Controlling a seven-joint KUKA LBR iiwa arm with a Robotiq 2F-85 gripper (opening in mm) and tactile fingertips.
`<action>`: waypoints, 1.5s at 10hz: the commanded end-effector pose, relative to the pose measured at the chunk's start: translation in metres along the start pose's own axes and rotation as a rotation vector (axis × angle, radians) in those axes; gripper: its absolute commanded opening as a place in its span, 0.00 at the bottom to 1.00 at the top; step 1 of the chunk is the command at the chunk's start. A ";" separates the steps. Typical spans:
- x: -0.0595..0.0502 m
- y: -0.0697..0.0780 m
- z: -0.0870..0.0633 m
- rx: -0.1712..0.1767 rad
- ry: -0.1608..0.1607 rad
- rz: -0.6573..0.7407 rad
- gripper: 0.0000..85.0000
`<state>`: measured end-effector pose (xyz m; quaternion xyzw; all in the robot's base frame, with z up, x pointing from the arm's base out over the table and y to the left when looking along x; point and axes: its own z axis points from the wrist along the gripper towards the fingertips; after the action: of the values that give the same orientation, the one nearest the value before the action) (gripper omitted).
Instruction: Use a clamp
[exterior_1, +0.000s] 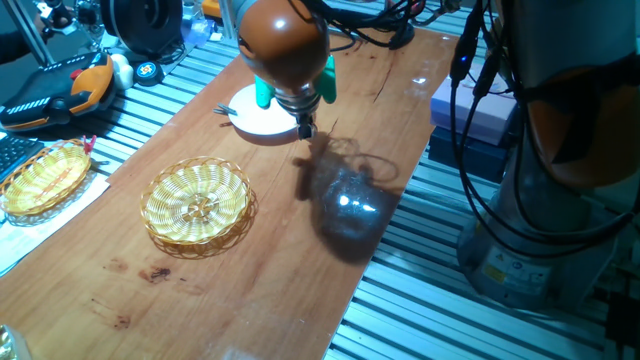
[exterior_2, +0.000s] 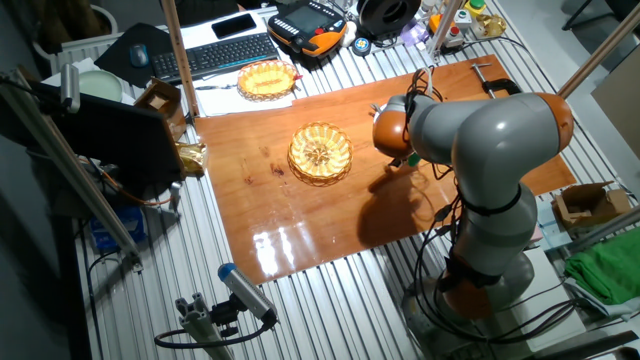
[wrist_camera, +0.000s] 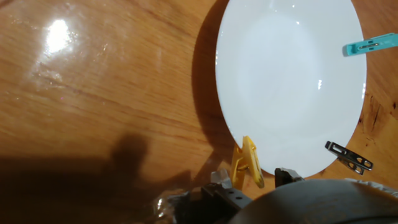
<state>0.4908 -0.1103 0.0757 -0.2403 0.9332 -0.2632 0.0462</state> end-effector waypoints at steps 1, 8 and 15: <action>0.000 0.000 0.000 -0.007 0.000 0.002 0.51; 0.000 0.000 0.000 0.004 0.029 0.059 0.51; 0.000 0.000 0.000 -0.007 -0.002 0.025 0.50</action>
<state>0.4909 -0.1105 0.0758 -0.2297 0.9370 -0.2584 0.0492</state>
